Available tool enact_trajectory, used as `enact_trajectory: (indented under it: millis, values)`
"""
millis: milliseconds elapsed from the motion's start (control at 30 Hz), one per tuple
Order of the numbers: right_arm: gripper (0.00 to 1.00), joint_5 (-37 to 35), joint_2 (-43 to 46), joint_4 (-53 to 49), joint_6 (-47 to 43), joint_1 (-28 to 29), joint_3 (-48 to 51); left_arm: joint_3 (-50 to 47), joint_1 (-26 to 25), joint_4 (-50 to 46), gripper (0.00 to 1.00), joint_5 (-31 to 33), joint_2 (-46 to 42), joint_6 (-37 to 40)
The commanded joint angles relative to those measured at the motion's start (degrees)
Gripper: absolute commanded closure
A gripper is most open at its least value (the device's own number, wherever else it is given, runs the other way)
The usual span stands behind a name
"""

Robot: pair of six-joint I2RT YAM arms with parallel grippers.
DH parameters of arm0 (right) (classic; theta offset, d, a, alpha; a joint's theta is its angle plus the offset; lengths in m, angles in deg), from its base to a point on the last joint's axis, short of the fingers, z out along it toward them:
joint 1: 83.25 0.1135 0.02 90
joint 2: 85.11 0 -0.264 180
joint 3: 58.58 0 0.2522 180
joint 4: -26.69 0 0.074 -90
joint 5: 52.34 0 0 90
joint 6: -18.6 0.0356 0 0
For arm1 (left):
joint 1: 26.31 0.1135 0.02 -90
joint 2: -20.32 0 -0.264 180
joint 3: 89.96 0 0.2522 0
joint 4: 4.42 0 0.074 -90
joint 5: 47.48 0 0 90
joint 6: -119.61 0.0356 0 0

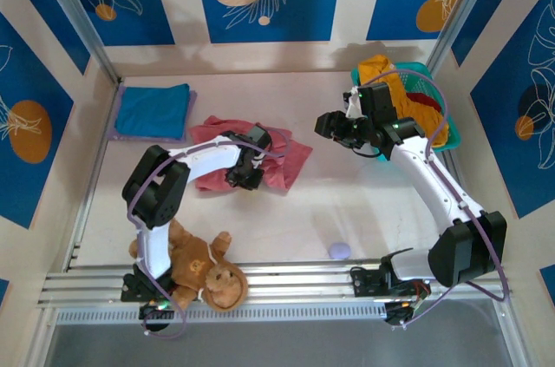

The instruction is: Fold and stack the t-shirts

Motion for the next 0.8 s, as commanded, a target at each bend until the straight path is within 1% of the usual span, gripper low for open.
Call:
enact_trajectory:
  millis: [0, 133, 267, 367, 467, 567, 600, 700, 767]
  values:
    - [0.49, 1.3, -1.7, -0.7, -1.1, 0.3, 0.5, 1.6, 0.0, -2.9, 1.00, 1.7, -2.9, 0.2]
    - [0.49, 0.1, -3.4, -1.3, -1.7, 1.7, 0.7, 1.0, 0.9, -3.8, 1.00, 2.4, -6.1, 0.5]
    - [0.49, -0.5, -6.2, -1.4, -1.6, 3.2, 0.6, 0.7, 2.6, -4.3, 1.00, 1.7, -8.8, 0.2]
    - [0.49, 0.3, -9.4, -1.1, -1.0, 4.3, 0.1, 0.3, 4.0, -4.6, 1.00, 1.6, -11.6, 0.2]
    - [0.49, 1.5, -14.2, -1.4, -1.3, 5.5, -1.9, -0.5, 6.7, -5.3, 1.00, 1.8, -15.2, 0.3]
    - [0.49, 0.9, -20.8, -4.0, -2.9, 6.8, -6.2, -2.4, 12.6, -5.1, 1.00, 2.5, -19.6, 1.4]
    - [0.49, 0.9, -23.0, -4.9, -3.5, 7.0, -7.9, -2.9, 15.3, -5.2, 1.00, 1.8, -21.1, 1.9]
    - [0.49, 1.3, -29.2, -6.3, -4.7, 7.5, -12.4, -2.7, 22.1, -6.3, 1.00, 0.9, -25.4, 3.6]
    - [0.49, 1.9, -32.3, -6.2, -5.2, 7.9, -15.2, -2.1, 25.6, -7.2, 1.00, 1.0, -27.5, 5.1]
